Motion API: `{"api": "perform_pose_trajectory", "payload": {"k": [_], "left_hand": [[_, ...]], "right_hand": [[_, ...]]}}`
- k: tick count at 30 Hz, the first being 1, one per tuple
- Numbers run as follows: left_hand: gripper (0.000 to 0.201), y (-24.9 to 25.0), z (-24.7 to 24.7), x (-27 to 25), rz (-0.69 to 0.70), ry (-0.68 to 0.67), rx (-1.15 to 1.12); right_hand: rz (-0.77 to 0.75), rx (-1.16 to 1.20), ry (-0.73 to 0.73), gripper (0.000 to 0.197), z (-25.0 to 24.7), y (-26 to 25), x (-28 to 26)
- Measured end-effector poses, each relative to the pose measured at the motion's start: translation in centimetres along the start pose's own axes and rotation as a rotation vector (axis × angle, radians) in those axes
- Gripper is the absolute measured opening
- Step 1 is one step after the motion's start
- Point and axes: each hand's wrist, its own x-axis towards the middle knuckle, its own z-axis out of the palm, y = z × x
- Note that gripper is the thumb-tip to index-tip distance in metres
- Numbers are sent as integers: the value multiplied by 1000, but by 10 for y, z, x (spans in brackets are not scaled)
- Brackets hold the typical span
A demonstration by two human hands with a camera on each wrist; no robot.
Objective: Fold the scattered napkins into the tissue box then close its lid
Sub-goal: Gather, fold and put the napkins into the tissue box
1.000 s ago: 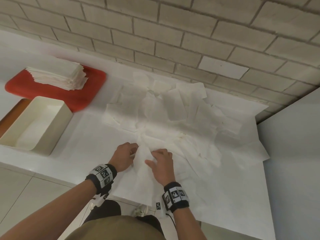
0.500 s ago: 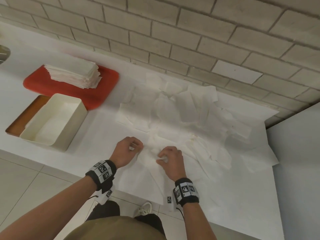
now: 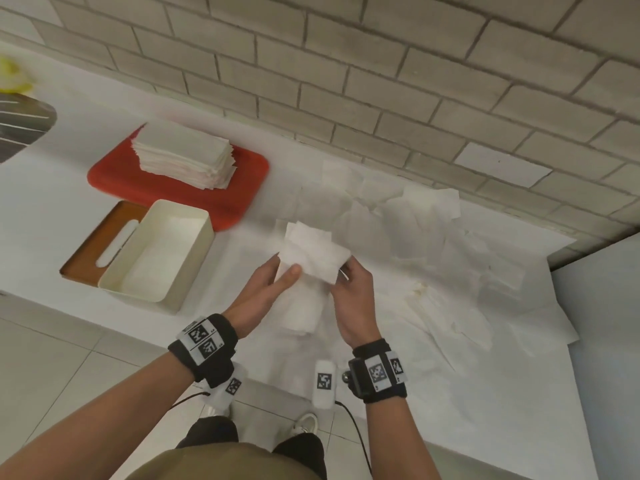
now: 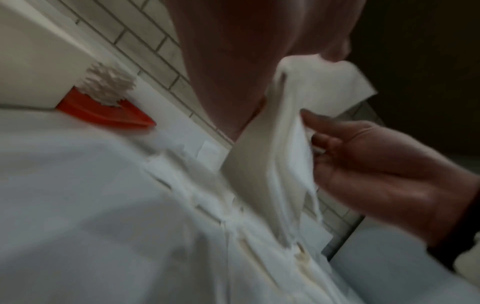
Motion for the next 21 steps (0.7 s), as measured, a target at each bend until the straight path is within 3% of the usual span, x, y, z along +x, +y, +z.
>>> {"api": "perform_pose_trajectory", "payload": {"k": [2,5,7,9,12,16,18,21], "left_hand": [[43,17,-15,3,1,59,-44],[47,22,-52,4,-6,97,3],[49,20,-81,2,2,112,68],[53,23,-110,0,13,171,148],[53,39,-160,0,46,271,224],[55,60,-226,6,44,351,448],[59,66,-247,9,47,392,590],[58,63,-270,14,125,402,923]], "right_hand": [[35,27,33,12,30,2,3],[61,25,104,16,79,10,7],[46,9,126,7,111,11,4],[31,-59,137,36,140,11,-2],[-3,-134,13,53,177,15,-20],[-67,-415,-115,26,229,29,-23],[9,-506,-139,19,257,32,-12],[248,-652,-261,27,289,35,4]]}}
